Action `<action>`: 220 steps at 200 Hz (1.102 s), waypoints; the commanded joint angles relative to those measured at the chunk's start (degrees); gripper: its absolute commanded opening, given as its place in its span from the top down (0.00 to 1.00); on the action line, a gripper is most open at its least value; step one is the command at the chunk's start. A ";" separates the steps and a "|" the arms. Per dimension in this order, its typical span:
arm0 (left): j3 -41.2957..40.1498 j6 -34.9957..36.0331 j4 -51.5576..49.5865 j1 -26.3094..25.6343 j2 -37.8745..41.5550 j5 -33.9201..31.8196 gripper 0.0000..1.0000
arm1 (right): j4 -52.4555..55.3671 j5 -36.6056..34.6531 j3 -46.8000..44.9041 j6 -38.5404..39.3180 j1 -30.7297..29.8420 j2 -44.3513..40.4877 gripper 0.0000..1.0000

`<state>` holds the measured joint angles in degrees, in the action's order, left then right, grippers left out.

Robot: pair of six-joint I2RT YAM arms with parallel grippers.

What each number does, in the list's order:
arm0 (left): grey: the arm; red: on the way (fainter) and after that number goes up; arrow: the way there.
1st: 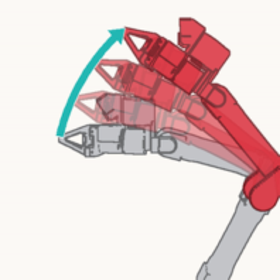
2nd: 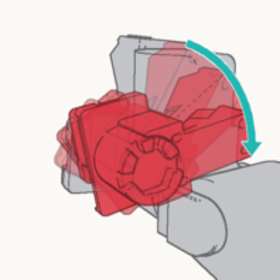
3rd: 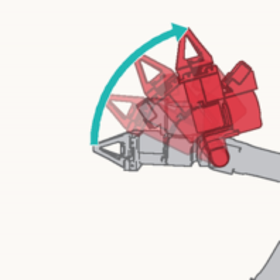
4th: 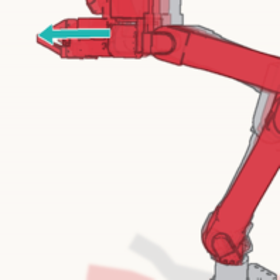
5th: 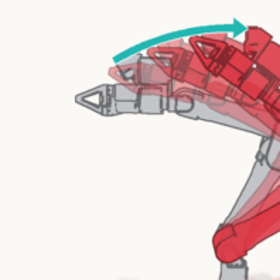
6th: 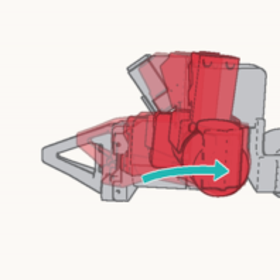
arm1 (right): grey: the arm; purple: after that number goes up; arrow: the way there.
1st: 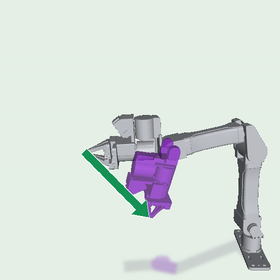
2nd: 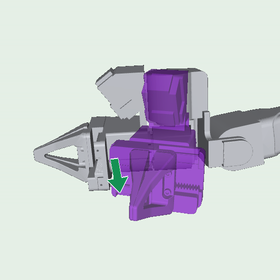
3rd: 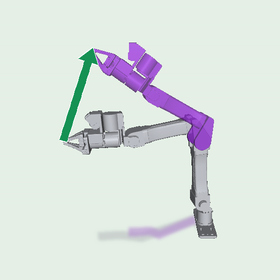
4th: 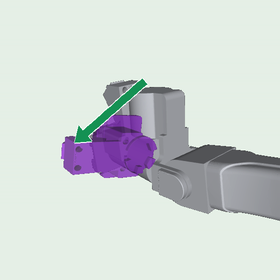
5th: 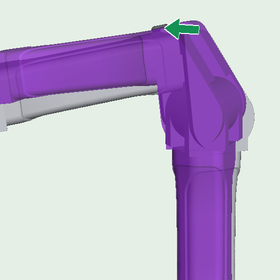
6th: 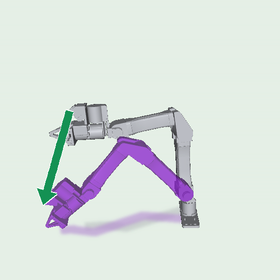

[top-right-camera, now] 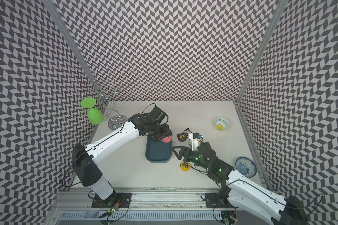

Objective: Take the tape measure out of the storage box
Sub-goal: Place the tape measure at the center of the board.

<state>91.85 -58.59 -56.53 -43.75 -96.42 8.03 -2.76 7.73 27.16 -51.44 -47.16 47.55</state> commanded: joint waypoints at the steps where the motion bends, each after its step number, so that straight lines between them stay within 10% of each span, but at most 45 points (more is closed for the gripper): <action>1: 1.23 -1.95 2.05 -0.25 2.27 2.00 1.00 | -6.59 -3.45 1.58 0.29 -1.05 1.61 0.19; 115: -4.88 -5.20 8.01 -1.78 6.86 6.94 1.00 | -14.93 -6.35 5.08 -0.40 -1.25 10.96 0.32; 220: -6.42 -3.76 10.29 -1.64 7.86 9.21 1.00 | -16.51 -7.72 5.01 -2.20 -1.23 13.22 0.85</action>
<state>85.67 -63.57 -48.10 -45.28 -91.22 15.79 -16.45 1.04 31.18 -53.41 -48.21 60.84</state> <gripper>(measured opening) 0.620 0.217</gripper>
